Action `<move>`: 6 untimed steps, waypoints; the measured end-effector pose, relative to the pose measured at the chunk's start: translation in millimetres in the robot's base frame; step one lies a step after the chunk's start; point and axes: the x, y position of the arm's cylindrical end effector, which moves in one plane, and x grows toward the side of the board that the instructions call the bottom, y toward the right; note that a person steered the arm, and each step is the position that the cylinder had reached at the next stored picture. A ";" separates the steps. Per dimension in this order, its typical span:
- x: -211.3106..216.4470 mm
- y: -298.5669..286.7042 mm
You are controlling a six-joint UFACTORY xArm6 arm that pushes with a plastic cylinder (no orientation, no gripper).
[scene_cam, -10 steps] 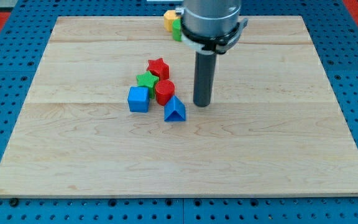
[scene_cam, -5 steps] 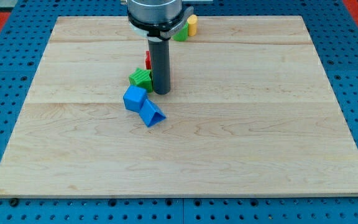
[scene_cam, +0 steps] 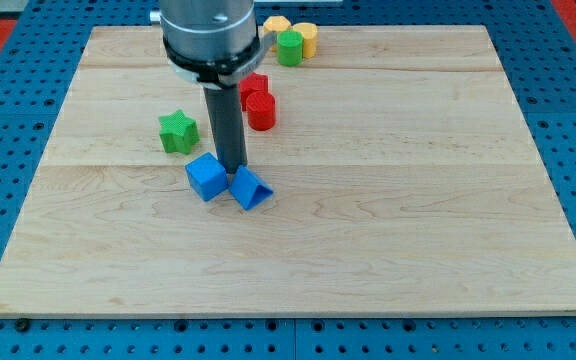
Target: Separate the blue blocks and red blocks
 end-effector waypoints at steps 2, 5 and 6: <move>48.9 9.9; -15.2 -48.1; -1.2 -65.7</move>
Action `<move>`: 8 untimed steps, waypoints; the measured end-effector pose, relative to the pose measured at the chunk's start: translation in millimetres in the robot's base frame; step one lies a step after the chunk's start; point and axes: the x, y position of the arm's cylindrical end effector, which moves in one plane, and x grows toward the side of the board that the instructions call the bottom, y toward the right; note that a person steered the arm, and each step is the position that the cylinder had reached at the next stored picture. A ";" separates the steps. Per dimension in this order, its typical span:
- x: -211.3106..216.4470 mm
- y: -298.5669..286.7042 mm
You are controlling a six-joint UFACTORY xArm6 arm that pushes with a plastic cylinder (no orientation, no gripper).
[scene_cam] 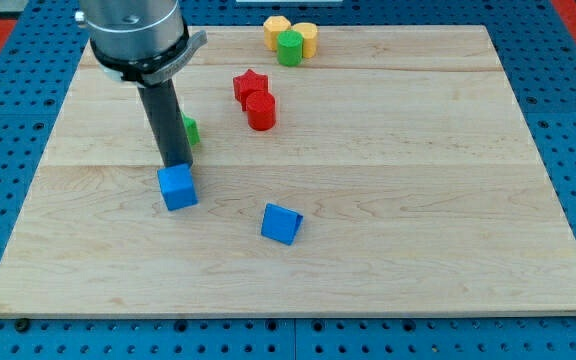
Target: Separate the blue blocks and red blocks
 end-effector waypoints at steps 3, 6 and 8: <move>41.1 -88.1; 43.1 -32.7; 67.1 -59.7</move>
